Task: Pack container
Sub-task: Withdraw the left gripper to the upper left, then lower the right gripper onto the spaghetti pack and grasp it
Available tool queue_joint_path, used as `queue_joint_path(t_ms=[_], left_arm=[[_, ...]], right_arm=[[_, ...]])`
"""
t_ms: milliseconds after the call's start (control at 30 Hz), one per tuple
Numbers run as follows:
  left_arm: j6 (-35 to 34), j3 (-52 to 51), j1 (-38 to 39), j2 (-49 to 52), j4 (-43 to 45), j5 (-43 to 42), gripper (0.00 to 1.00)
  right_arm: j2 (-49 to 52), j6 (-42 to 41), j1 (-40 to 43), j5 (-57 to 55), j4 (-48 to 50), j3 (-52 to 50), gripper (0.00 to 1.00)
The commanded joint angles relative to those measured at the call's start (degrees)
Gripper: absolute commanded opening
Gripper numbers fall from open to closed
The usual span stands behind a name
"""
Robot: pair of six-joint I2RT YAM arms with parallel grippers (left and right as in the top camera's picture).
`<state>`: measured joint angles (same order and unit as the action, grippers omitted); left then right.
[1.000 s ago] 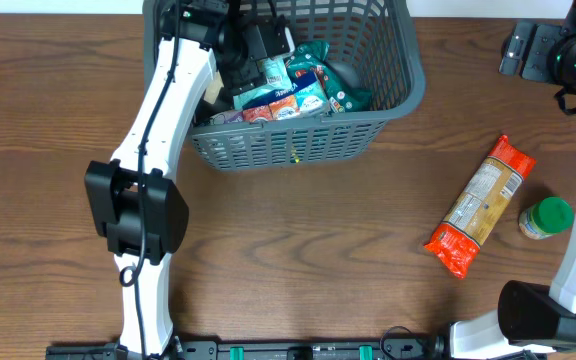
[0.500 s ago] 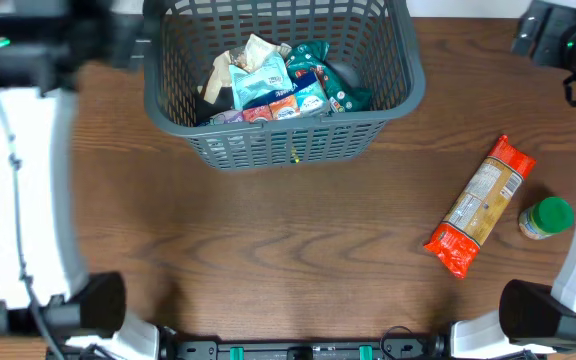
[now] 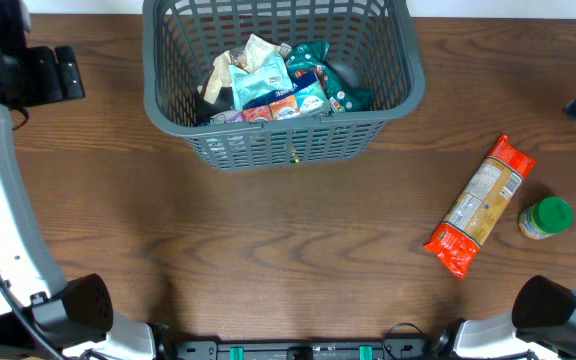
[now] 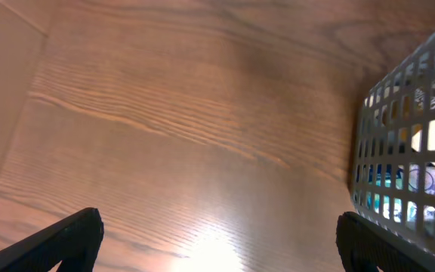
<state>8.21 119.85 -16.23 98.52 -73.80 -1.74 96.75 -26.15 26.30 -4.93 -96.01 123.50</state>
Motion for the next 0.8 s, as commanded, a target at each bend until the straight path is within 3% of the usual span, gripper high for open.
queue_joint_path(t_ms=[0, 267, 767], left_arm=[[-1.25, -4.28, -0.04, 0.52, 1.73, -0.81, 0.99], [-0.96, -15.37, -0.07, 0.52, 7.23, -0.81, 0.99], [-0.33, -21.88, -0.09, 0.52, 11.17, -0.79, 0.99]], right_arm=[[0.0, -1.62, -1.68, 0.74, -1.31, -1.55, 0.99], [-0.39, -3.52, -5.6, 0.96, 0.98, -15.85, 0.99], [-0.37, -5.73, -8.72, 2.62, 28.22, -49.22, 0.99]])
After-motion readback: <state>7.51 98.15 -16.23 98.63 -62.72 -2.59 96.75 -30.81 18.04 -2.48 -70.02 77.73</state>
